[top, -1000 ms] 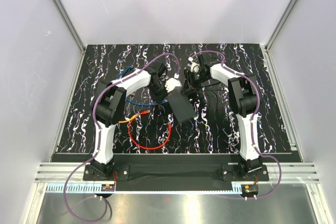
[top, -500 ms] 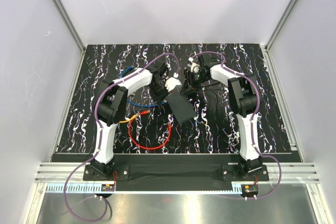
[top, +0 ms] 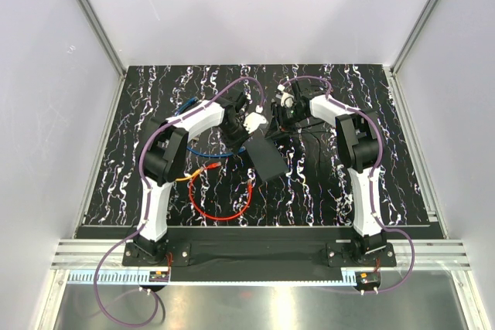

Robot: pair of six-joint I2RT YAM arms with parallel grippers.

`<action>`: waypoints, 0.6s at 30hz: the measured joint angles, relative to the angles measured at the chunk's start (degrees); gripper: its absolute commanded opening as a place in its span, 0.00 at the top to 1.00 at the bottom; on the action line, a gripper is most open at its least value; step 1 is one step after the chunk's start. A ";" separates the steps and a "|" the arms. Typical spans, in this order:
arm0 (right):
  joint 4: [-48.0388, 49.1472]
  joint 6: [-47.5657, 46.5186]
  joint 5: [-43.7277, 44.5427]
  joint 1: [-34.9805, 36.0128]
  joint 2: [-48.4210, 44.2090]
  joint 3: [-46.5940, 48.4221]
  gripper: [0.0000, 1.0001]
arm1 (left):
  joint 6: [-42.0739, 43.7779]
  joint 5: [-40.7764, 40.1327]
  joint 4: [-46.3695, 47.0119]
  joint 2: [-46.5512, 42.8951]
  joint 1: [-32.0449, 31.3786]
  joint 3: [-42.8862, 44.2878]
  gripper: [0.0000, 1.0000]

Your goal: Insert the plug into the switch port

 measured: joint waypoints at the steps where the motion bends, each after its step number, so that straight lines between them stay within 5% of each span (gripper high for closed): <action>1: 0.07 0.04 -0.02 0.00 0.00 0.00 0.64 | 0.00 0.00 0.11 0.00 0.00 -0.04 1.00; 18: 2.51 2.34 -1.68 -0.55 0.00 -1.29 0.73 | -2.08 0.35 0.96 -0.17 0.04 -0.31 1.00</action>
